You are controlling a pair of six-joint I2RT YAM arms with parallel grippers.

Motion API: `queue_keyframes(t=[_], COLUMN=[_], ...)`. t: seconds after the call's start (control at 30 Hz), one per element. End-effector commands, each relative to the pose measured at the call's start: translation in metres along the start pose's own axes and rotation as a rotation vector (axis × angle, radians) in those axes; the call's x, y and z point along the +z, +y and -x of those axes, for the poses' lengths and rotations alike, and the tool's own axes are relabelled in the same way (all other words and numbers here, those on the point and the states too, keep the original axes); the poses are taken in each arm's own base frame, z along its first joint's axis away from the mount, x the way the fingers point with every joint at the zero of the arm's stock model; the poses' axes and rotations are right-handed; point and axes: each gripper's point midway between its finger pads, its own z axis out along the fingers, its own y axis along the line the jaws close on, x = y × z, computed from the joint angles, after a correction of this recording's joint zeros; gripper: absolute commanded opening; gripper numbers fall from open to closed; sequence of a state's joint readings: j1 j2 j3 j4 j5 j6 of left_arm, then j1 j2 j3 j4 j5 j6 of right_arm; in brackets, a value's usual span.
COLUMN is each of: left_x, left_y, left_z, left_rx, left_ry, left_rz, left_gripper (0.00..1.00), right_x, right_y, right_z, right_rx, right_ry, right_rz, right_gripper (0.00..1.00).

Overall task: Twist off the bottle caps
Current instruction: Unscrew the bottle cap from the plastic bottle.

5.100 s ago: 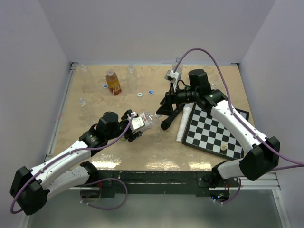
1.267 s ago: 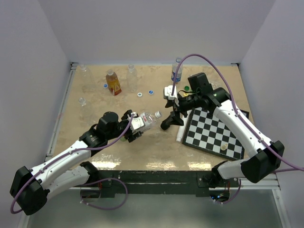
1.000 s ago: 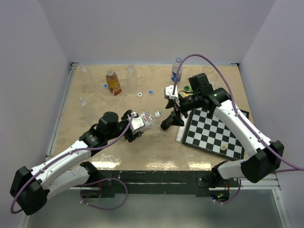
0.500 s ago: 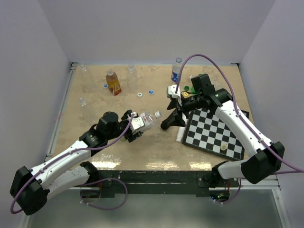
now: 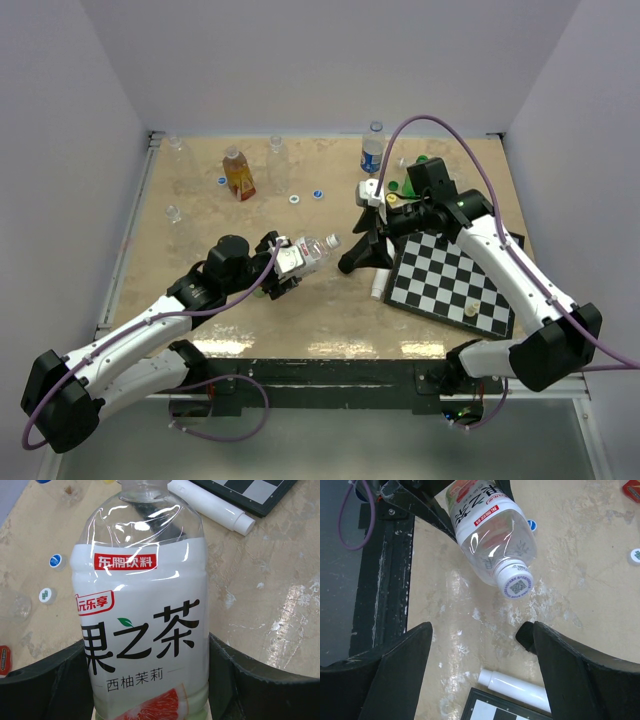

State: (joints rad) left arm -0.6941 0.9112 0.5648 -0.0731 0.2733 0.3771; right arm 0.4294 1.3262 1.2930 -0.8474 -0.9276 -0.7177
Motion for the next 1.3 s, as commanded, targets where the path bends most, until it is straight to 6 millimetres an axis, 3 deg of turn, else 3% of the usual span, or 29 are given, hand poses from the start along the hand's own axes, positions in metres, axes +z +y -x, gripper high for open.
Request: queue_keyframes(t=[0.0,0.6,0.8,1.03,1.27], left_x=[-0.003,-0.001,-0.001,-0.001,-0.001], left_y=[0.009,0.009,0.009,0.009,0.009], left_z=[0.019,0.017,0.017,0.017,0.016], left_rx=[0.001,0.0,0.0,0.001,0.0], left_ry=[-0.056,-0.048,-0.047,-0.048,-0.045], left_rz=[0.032,0.03,0.032,0.032,0.032], left_gripper=[0.0,0.0,0.0,0.0,0.0], right_x=[-0.002,0.025,0.032,0.043,0.046], right_y=[0.006,-0.007,-0.013,-0.012,-0.011], right_z=[0.01,0.012,0.023,0.026,0.025], right_rx=[0.009,0.169,0.183,0.192,0.2], right_ry=[-0.056,-0.096,-0.108,-0.091,-0.08], right_rz=[0.021,0.146,0.151,0.169,0.167], right_gripper=[0.85,0.82,0.8,0.74,0.61])
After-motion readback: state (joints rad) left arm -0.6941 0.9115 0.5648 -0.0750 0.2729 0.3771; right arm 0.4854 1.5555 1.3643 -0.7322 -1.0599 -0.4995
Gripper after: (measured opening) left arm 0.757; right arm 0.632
